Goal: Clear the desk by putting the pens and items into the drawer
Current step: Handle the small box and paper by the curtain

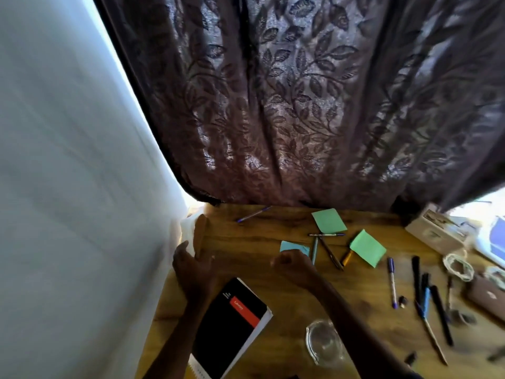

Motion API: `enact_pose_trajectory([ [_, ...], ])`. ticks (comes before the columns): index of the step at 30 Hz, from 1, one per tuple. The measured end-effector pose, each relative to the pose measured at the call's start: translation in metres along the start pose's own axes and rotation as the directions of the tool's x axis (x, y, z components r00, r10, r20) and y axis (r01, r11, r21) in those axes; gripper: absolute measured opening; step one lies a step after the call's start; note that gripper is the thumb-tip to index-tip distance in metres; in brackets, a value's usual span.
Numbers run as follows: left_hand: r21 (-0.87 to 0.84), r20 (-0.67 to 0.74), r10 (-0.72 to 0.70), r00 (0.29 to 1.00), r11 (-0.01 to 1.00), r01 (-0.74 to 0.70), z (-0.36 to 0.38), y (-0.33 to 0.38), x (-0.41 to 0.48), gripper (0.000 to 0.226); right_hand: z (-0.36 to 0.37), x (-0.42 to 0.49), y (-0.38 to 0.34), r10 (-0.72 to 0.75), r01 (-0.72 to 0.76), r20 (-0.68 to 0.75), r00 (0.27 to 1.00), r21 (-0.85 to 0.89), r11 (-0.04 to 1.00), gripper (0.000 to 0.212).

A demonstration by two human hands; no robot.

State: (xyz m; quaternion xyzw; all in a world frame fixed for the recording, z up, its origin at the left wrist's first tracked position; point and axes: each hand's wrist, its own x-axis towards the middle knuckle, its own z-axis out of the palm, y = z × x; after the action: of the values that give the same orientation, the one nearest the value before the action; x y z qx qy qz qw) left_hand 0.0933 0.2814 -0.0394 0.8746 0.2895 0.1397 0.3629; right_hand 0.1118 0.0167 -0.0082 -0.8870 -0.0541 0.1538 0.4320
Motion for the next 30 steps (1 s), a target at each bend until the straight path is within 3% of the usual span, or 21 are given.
enact_pose_trajectory([
  [3,-0.008,0.062,0.196,0.979,0.981,-0.196,0.011,0.008,-0.034,0.068,-0.011,-0.027,0.016,0.01,-0.009,-0.06,0.998,0.014,1.0,0.01],
  [7,-0.186,0.165,0.446,0.879,0.89,-0.417,0.031,0.03,-0.084,0.04,-0.025,-0.07,0.042,0.101,-0.101,-0.145,0.984,0.007,0.995,0.009],
  [10,-0.264,0.249,0.476,0.844,0.871,-0.414,0.049,0.054,-0.122,0.026,-0.032,-0.108,0.074,0.144,-0.162,-0.174,0.974,-0.091,0.983,0.014],
  [14,-0.285,0.395,0.552,0.735,0.834,-0.473,0.075,0.073,-0.168,0.023,-0.047,-0.154,0.107,0.213,-0.242,-0.221,0.952,-0.115,0.963,0.016],
  [18,-0.307,0.505,0.585,0.634,0.809,-0.502,0.096,0.09,-0.211,0.02,-0.067,-0.192,0.139,0.377,-0.379,-0.265,0.887,0.044,0.924,0.013],
  [21,-0.347,0.537,0.623,0.57,0.778,-0.523,0.107,0.101,-0.247,0.021,-0.08,-0.217,0.164,0.441,-0.412,-0.266,0.857,0.161,0.897,0.024],
  [27,-0.433,0.437,0.69,0.577,0.724,-0.538,0.138,0.147,-0.325,0.021,-0.137,-0.287,0.208,0.535,-0.463,-0.242,0.81,0.296,0.835,0.023],
  [30,-0.435,0.513,0.651,0.56,0.759,-0.484,0.156,0.165,-0.381,0.025,-0.165,-0.331,0.24,0.604,-0.496,-0.305,0.736,0.364,0.789,0.03],
])
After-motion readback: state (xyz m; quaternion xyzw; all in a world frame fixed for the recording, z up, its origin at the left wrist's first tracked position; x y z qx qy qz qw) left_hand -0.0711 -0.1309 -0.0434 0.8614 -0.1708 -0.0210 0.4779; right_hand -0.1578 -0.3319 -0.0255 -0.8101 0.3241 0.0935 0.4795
